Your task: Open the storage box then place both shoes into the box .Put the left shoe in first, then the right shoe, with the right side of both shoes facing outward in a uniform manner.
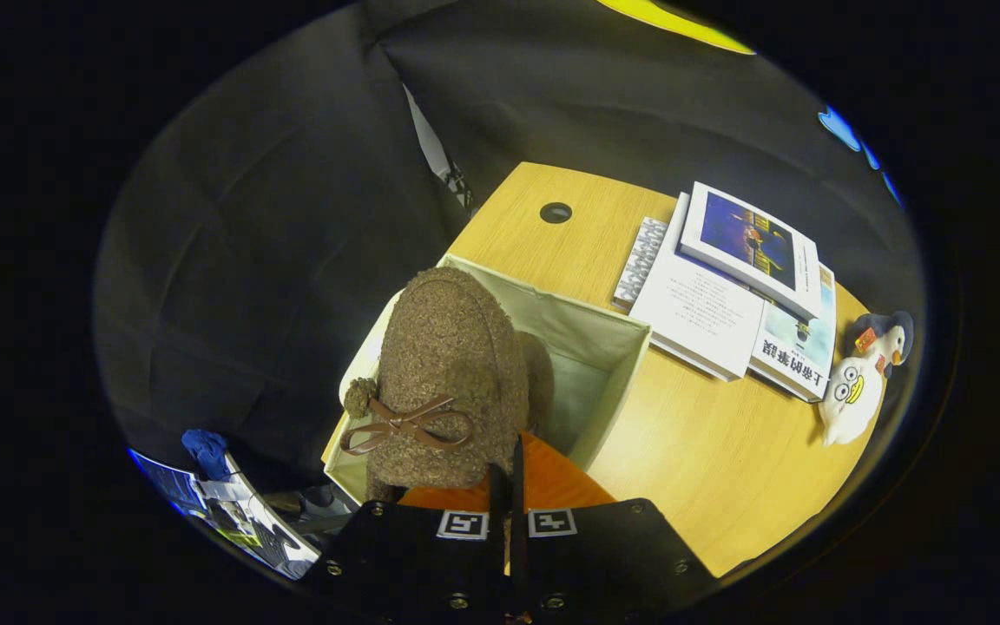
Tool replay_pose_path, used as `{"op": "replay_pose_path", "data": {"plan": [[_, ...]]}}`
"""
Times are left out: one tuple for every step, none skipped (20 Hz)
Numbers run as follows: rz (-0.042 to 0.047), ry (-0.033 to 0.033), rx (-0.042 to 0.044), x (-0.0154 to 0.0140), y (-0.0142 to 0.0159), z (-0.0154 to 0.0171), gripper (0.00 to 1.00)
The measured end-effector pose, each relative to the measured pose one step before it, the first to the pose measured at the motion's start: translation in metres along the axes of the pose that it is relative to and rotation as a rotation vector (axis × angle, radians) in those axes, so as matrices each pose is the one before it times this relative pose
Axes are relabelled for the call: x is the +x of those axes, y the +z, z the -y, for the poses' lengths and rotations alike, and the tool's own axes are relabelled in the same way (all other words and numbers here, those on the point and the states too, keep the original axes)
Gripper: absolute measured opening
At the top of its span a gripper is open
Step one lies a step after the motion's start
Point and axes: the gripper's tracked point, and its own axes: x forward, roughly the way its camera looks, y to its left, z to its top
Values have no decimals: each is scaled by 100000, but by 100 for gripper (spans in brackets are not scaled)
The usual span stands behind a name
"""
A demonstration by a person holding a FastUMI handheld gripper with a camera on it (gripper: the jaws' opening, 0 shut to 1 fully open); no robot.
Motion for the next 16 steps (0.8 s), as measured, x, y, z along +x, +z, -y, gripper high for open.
{"op": "replay_pose_path", "data": {"plan": [[-209, 14, 94, 289, 132, -219, 3], [131, 284, -109, 173, 150, -250, 3], [135, 54, -417, 147, 84, -229, 3], [106, -257, -323, 113, 124, -143, 3], [22, -180, 289, 162, 39, -216, 3], [231, 1041, -251, 191, 37, -301, 3], [852, 2762, 1387, 150, 77, -660, 3], [883, 2362, 1285, 37, 70, -598, 9], [813, 724, 34, -332, 136, 121, 15], [1658, 314, -1665, -817, 556, 167, 36], [2004, -370, -1120, -3, 133, 204, 57], [3359, -85, -83, 358, 121, 133, 78], [3728, 1583, 915, -1413, 898, 138, 99], [4231, 1432, 1304, -1198, 689, 121, 98], [4624, 903, 1272, -921, 754, 393, 98], [4646, -101, 521, -1120, 808, 652, 98]]}}
